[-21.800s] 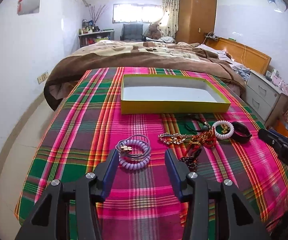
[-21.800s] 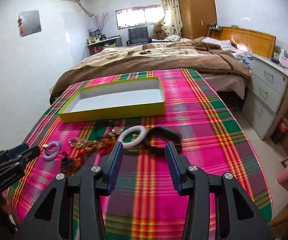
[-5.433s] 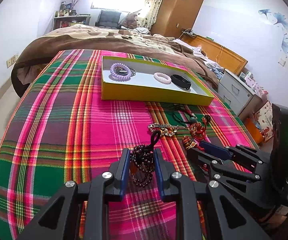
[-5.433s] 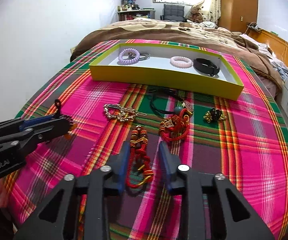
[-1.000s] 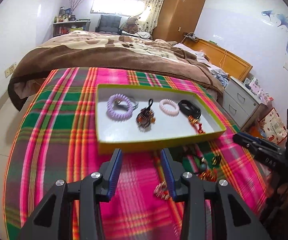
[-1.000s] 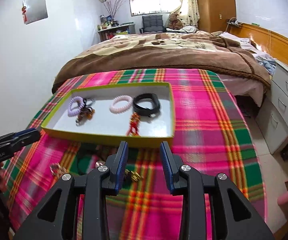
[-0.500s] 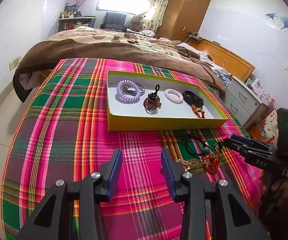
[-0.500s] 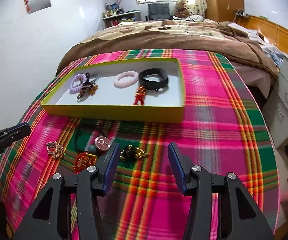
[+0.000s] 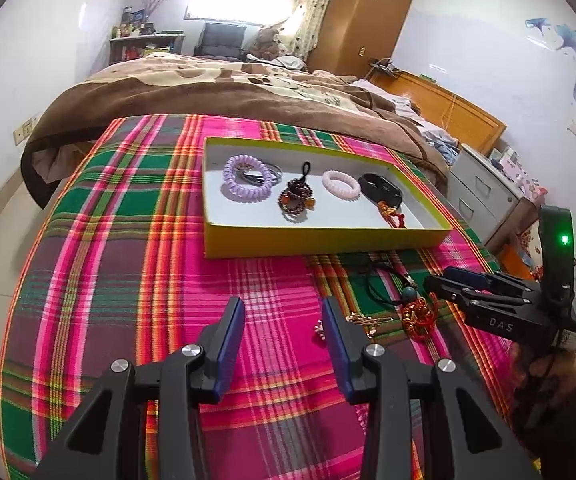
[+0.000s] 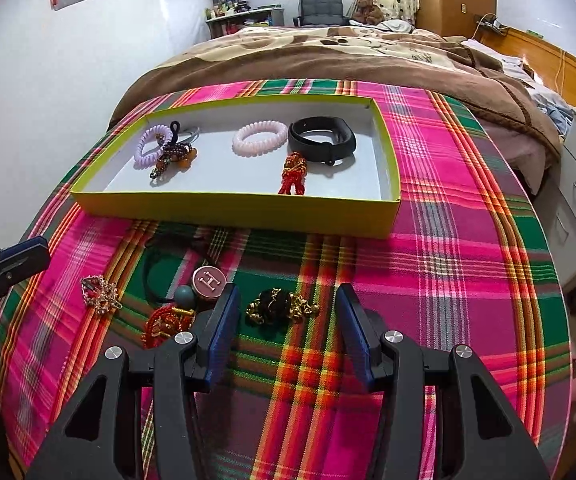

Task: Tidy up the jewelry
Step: 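Grasp the gold-and-black brooch with the right tool while the left reaches the gold chain hairpin, then grasp the gold chain hairpin with the left tool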

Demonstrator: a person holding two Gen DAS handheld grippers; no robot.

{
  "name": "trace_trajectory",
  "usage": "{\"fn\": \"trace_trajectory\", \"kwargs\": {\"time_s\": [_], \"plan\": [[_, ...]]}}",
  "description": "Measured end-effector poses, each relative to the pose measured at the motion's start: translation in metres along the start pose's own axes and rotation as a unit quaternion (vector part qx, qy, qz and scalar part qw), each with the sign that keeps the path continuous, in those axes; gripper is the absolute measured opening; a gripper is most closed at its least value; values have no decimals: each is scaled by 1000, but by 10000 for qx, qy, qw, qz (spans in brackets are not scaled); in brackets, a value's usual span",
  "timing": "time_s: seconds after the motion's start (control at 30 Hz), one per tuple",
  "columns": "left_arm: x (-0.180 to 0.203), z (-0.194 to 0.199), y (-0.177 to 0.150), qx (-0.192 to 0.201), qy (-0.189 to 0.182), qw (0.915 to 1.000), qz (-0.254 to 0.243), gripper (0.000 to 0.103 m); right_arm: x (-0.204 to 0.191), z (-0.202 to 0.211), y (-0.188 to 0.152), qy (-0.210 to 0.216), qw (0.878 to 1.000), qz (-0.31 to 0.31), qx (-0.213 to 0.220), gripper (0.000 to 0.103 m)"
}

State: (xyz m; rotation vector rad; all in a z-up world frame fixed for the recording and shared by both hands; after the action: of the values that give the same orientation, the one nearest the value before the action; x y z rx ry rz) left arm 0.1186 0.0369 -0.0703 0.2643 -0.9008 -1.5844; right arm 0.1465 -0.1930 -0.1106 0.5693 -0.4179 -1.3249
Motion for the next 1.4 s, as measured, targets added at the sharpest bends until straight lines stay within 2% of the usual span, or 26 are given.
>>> {"fn": "trace_trajectory", "kwargs": {"time_s": [0.13, 0.2, 0.27, 0.5, 0.63, 0.7, 1.03, 1.4], "plan": [[2, -5, -1, -64, -37, 10000, 6, 40, 0, 0, -1, -39, 10000, 10, -3, 49], [4, -9, -2, -142, -32, 9999, -68, 40, -1, 0, -1, -90, 9999, 48, 4, 43], [9, -14, -3, -211, -93, 9996, -141, 40, 1, 1, -1, -148, 9999, 70, 11, 31], [18, -29, -4, -388, -311, 9985, -218, 40, 8, 5, -4, -147, 9999, -35, 57, 28], [22, -36, -8, -500, -247, 9979, -338, 40, 13, 11, -5, -142, 9997, -142, 115, 28], [28, -39, -12, -618, -410, 9964, -402, 40, 15, 14, -6, -126, 9997, -174, 131, 28], [56, -32, -33, -812, -633, 9915, -801, 40, 21, 22, -8, -72, 9993, -317, 192, 28], [59, -40, -25, -755, -49, 9915, -1058, 40, 21, 24, -9, -7, 9992, -326, 225, 28]]}}
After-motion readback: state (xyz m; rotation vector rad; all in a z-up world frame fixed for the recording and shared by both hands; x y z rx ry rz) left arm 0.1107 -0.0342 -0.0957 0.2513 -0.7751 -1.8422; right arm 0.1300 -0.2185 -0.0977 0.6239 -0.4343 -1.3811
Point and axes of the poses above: each gripper's, at about its wrist camera, not at the fingertips, and z roughly against the way its jaws point, x to its right, y to its top, the point moved 6 cm from there along -z, roughly the way its jaws point, and after that the axes turned 5 degrees about -y, right-handed, at the moved point
